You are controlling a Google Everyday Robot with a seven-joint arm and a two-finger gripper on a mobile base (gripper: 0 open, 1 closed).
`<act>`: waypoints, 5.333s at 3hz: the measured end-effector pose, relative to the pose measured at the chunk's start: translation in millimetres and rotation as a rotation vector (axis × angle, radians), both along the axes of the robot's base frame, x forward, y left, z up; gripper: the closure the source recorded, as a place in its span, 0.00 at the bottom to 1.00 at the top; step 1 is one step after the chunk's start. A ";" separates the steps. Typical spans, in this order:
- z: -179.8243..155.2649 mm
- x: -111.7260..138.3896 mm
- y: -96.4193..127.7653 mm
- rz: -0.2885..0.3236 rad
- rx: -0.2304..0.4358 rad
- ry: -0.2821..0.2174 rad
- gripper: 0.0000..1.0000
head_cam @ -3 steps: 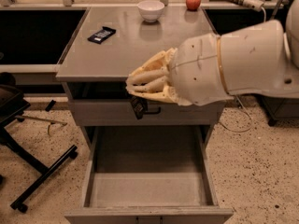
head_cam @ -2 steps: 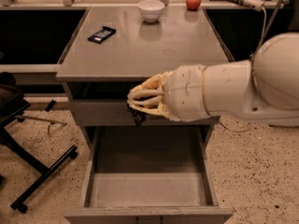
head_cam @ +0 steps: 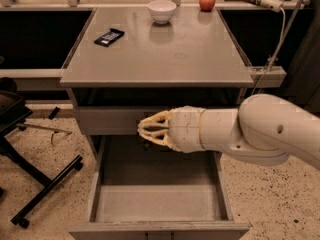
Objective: Place rxbar chocolate into middle drawer
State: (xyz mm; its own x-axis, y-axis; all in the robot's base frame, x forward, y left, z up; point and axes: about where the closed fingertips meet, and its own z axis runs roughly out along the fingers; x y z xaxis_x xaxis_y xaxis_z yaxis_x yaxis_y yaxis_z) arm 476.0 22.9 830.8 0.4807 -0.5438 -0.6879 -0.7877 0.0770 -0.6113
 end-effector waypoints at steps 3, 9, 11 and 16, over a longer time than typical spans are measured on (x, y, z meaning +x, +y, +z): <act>-63.2 -8.2 -7.2 -0.015 -0.022 0.052 1.00; -283.2 40.3 -66.0 -0.263 -0.106 0.247 1.00; -410.3 33.0 -67.3 -0.277 -0.084 0.401 1.00; -418.6 29.4 -65.2 -0.275 -0.079 0.417 0.12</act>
Offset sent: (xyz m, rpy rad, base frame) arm -0.0137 0.0016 -0.0321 -0.0255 0.0533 0.0202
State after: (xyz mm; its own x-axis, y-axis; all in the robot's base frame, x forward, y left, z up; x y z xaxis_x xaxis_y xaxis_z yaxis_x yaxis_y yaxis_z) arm 505.3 -42.3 412.2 0.0051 -0.6697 -0.7426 -0.9230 0.2827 -0.2612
